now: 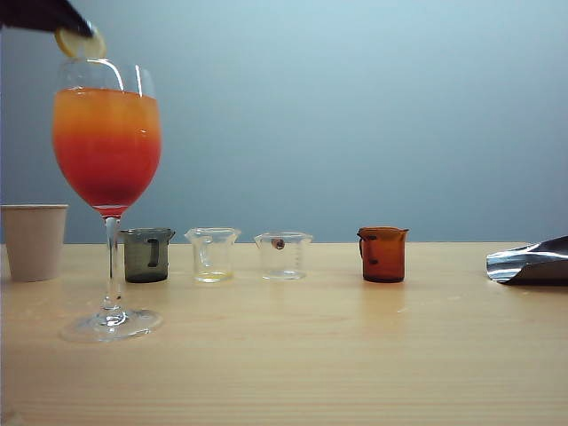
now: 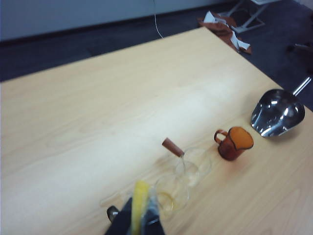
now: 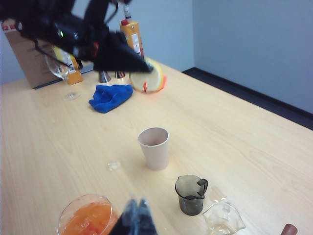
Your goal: Pick up the lemon slice from the paper cup on the left and carefully insert it into the rim of the goblet.
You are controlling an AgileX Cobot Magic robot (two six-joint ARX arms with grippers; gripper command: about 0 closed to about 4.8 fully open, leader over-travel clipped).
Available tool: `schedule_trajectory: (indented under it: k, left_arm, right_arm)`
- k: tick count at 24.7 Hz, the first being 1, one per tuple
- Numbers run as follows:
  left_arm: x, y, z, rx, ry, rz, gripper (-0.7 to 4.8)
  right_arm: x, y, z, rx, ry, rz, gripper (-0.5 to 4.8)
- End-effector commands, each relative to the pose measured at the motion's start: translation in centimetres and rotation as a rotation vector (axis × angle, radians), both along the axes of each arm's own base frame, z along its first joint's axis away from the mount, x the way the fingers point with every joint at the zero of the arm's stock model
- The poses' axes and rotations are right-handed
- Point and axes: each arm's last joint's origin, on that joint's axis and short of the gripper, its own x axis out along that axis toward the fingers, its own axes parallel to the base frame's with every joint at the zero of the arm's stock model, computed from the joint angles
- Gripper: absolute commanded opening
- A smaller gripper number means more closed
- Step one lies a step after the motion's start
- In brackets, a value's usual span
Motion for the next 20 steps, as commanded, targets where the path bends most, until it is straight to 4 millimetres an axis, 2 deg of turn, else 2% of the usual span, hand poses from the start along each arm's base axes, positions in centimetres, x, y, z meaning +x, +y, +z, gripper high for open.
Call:
schedule_trajectory:
  k: [1, 4, 6, 9, 11, 15, 20]
  left_arm:
    - [-1.0, -1.7, 1.5, 0.006, -0.038, -0.009, -0.06]
    - [-2.2, -4.5, 2.5, 0.047, -0.065, -0.059, -0.06]
    - [-3.4, -5.6, 3.2, 0.076, -0.1, -0.085, -0.06]
    - [-4.8, -6.3, 3.8, 0.083, -0.125, -0.095, -0.06]
    - [-5.6, -6.3, 3.6, 0.081, -0.137, -0.094, -0.06]
    - [-7.6, -6.6, 1.8, 0.076, -0.133, -0.099, -0.06]
    - [-10.4, -8.4, 0.9, 0.117, -0.136, -0.135, -0.06]
  right_arm:
    - [-0.3, -0.1, 0.5, 0.013, -0.019, 0.011, -0.05]
    - [-0.5, 0.1, 0.4, 0.01, -0.017, 0.037, -0.05]
    - [-0.6, 0.0, 0.6, 0.013, -0.022, 0.036, -0.05]
    - [-0.8, 0.0, 0.7, 0.01, -0.034, 0.038, -0.05]
    - [-0.8, -0.1, 0.7, 0.009, -0.037, 0.038, -0.05]
    - [-0.9, -0.1, 0.6, 0.002, -0.028, 0.04, -0.05]
    - [-0.9, -0.1, 0.6, 0.001, -0.028, 0.04, -0.05]
